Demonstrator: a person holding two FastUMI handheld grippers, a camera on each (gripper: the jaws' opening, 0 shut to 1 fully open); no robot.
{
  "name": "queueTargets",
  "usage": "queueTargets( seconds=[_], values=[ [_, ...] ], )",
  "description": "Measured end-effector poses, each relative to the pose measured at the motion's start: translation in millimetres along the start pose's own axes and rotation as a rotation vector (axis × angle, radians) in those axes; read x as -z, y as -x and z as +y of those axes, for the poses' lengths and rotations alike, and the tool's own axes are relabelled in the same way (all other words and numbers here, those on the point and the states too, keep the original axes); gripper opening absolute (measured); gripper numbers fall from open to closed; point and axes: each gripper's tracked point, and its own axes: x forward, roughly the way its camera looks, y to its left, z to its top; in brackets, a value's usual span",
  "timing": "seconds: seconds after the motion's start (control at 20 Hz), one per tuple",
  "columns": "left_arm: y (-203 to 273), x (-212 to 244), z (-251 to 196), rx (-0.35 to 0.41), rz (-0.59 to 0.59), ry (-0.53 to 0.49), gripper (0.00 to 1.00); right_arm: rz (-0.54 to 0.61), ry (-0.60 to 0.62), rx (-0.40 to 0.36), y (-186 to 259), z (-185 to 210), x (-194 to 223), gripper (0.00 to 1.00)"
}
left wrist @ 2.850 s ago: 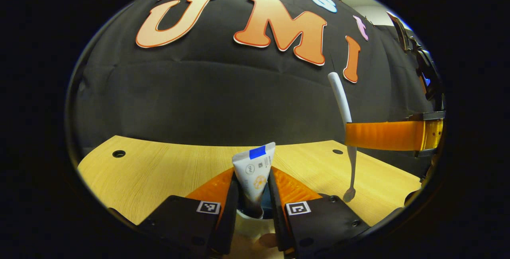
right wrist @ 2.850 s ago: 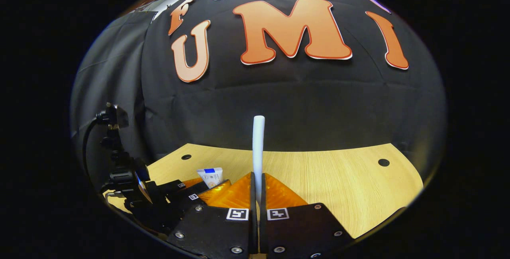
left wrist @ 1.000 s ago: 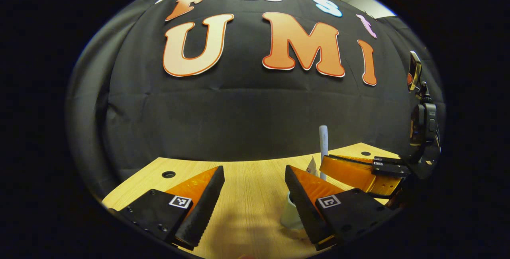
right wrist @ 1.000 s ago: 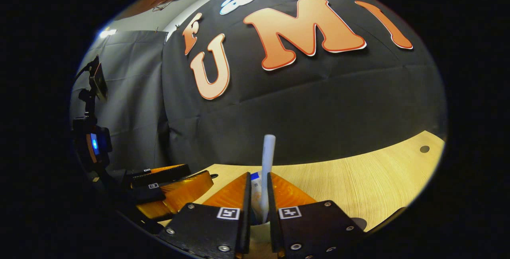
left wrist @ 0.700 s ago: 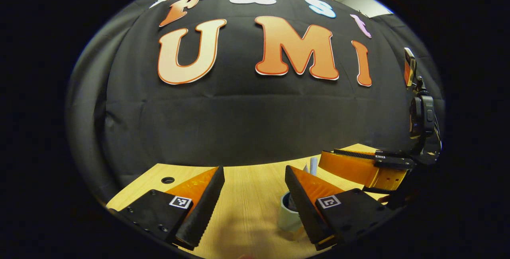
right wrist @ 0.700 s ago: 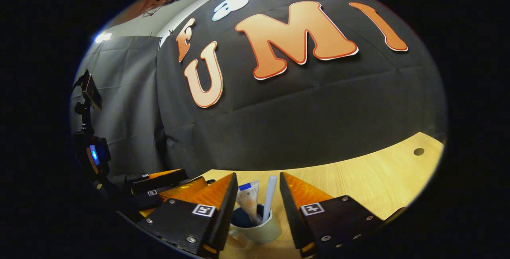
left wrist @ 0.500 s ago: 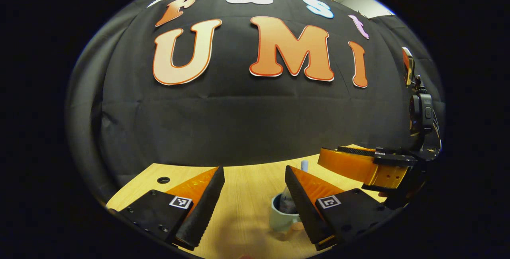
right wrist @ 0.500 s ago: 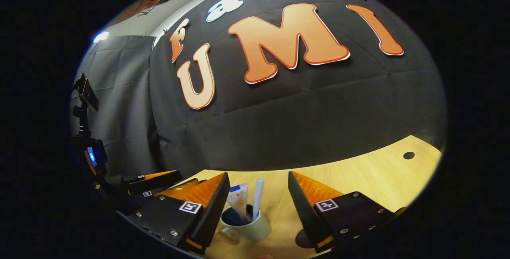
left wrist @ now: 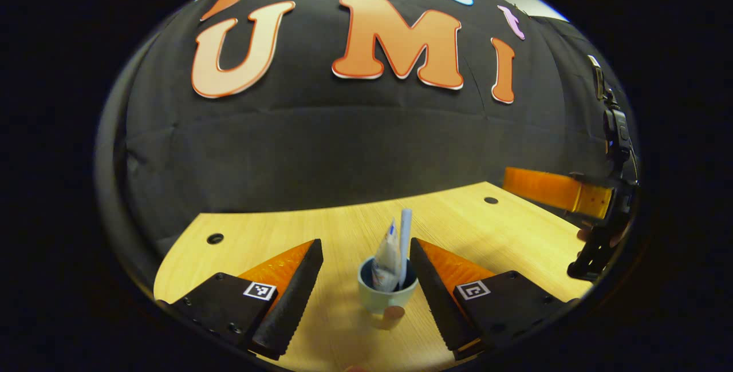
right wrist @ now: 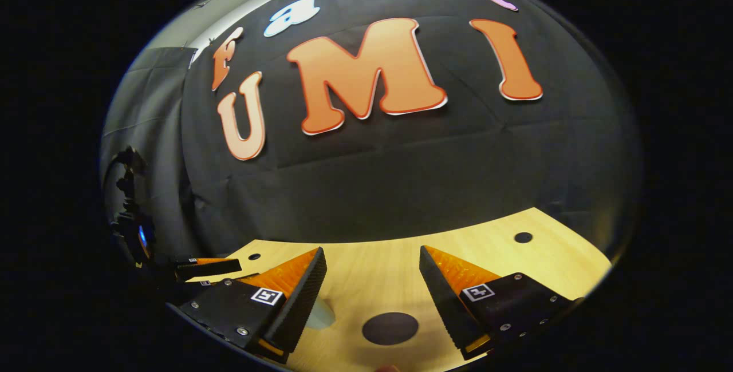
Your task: Put the toothbrush and toothpaste on the desktop into the cup, then pick up the cup and place it on the coaster on the desktop.
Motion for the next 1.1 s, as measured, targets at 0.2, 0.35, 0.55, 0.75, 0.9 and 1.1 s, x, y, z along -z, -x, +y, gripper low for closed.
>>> queueTargets(
  seconds=[0.2,0.35,0.55,0.75,0.9,1.1],
  values=[
    [-13.8,26.1,-8.9,0.007,0.218,0.021,0.99,0.006,0.005,0.086,33.4,-37.7,-25.5,0.98],
    [-16.8,39.5,-10.0,0.004,0.349,0.006,0.99,0.014,0.006,0.141,57.4,-61.3,-39.8,0.98],
    [-4.7,54.6,-11.3,0.017,0.514,-0.021,1.00,0.021,-0.017,0.198,87.9,-81.6,-54.0,0.98],
    [-3.8,76.6,-16.5,0.039,0.660,-0.007,0.99,0.009,-0.021,0.242,109.8,-91.8,-65.8,0.98],
    [-10.4,82.7,-21.3,0.049,0.727,-0.016,1.00,-0.002,-0.031,0.264,122.3,-89.4,-67.3,0.98],
    [-21.1,96.3,-31.2,0.068,0.823,-0.019,0.99,0.009,-0.036,0.294,137.0,-93.2,-63.4,0.98]
  ],
)
